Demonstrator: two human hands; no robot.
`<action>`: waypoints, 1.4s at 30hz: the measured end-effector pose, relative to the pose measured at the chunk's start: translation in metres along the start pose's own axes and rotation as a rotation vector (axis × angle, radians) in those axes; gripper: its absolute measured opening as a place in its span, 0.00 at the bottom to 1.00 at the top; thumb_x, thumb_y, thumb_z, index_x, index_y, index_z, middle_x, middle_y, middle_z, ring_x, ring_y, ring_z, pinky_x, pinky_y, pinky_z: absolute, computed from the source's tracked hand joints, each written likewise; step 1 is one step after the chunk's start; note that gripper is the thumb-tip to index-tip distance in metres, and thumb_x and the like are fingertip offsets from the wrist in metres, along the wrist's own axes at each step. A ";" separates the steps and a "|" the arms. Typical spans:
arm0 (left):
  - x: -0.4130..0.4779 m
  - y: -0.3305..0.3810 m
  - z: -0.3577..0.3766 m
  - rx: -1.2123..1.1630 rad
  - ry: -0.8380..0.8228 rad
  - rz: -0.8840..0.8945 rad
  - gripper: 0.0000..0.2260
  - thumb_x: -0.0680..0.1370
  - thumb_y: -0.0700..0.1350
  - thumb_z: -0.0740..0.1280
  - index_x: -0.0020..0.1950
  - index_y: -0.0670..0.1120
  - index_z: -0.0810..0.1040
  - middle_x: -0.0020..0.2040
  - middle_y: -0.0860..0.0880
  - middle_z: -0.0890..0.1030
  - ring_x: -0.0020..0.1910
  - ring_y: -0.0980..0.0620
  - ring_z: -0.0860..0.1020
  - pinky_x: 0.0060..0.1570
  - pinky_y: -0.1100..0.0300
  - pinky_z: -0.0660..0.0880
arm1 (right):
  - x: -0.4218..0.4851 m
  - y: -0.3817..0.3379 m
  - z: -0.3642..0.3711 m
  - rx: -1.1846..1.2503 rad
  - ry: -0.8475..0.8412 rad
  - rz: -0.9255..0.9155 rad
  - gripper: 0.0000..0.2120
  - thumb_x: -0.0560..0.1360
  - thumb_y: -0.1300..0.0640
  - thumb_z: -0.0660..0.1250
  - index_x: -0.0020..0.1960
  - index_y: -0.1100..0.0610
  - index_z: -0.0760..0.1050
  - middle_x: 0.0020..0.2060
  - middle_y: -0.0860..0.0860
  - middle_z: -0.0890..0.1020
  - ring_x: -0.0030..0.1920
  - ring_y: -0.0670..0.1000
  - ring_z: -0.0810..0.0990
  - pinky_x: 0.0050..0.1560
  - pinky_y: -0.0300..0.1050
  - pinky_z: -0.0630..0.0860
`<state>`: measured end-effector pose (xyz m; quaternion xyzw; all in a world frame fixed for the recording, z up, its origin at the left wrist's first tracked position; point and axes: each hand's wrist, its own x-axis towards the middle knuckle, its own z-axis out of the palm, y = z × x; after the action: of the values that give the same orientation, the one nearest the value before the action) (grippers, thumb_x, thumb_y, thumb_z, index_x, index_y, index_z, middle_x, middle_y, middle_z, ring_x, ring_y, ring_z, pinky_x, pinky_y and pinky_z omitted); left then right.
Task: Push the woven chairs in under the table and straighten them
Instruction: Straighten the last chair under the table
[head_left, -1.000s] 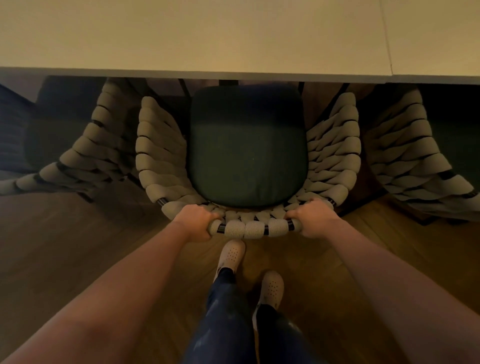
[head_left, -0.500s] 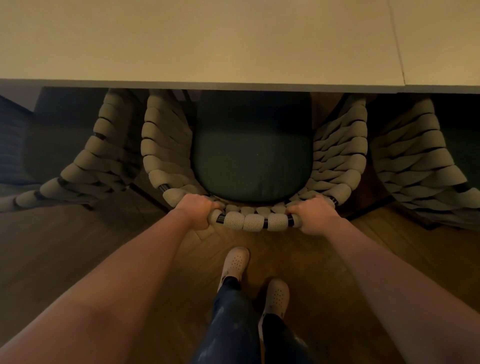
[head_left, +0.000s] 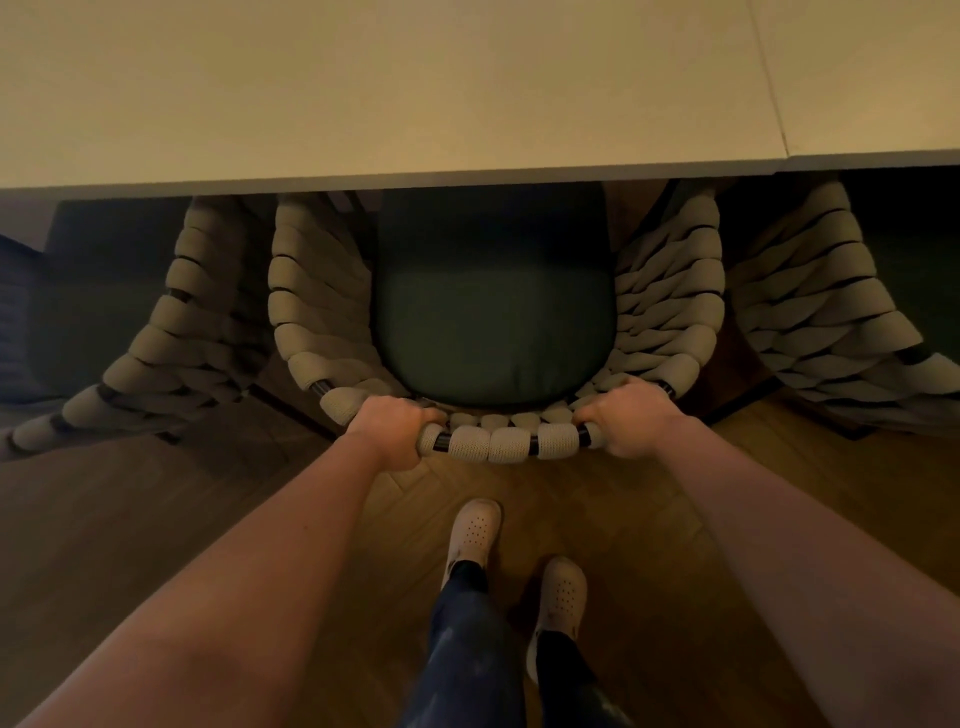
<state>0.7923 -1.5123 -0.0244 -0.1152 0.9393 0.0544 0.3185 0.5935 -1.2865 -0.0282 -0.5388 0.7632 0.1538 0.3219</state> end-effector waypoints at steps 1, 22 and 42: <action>-0.001 0.000 0.002 0.005 -0.012 -0.006 0.21 0.76 0.51 0.64 0.69 0.61 0.68 0.53 0.53 0.79 0.50 0.51 0.77 0.50 0.56 0.73 | 0.001 -0.003 0.002 -0.005 0.004 -0.001 0.13 0.74 0.54 0.67 0.56 0.40 0.74 0.45 0.43 0.79 0.50 0.48 0.78 0.64 0.54 0.69; 0.001 0.004 0.002 -0.020 -0.035 -0.046 0.22 0.75 0.52 0.65 0.68 0.63 0.69 0.55 0.55 0.79 0.53 0.52 0.77 0.53 0.56 0.73 | 0.004 -0.003 0.006 -0.125 -0.009 -0.026 0.20 0.75 0.56 0.66 0.65 0.43 0.71 0.59 0.47 0.80 0.65 0.53 0.73 0.75 0.65 0.47; 0.079 0.251 -0.085 -0.309 0.423 0.347 0.20 0.76 0.55 0.68 0.66 0.50 0.75 0.75 0.46 0.65 0.73 0.48 0.64 0.71 0.50 0.64 | -0.139 0.190 0.078 0.331 0.646 0.228 0.39 0.72 0.39 0.69 0.77 0.46 0.55 0.76 0.52 0.60 0.77 0.53 0.54 0.76 0.53 0.52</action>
<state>0.6184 -1.2989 0.0014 -0.0091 0.9709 0.2251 0.0809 0.4735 -1.0701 -0.0164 -0.4117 0.8950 -0.1146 0.1280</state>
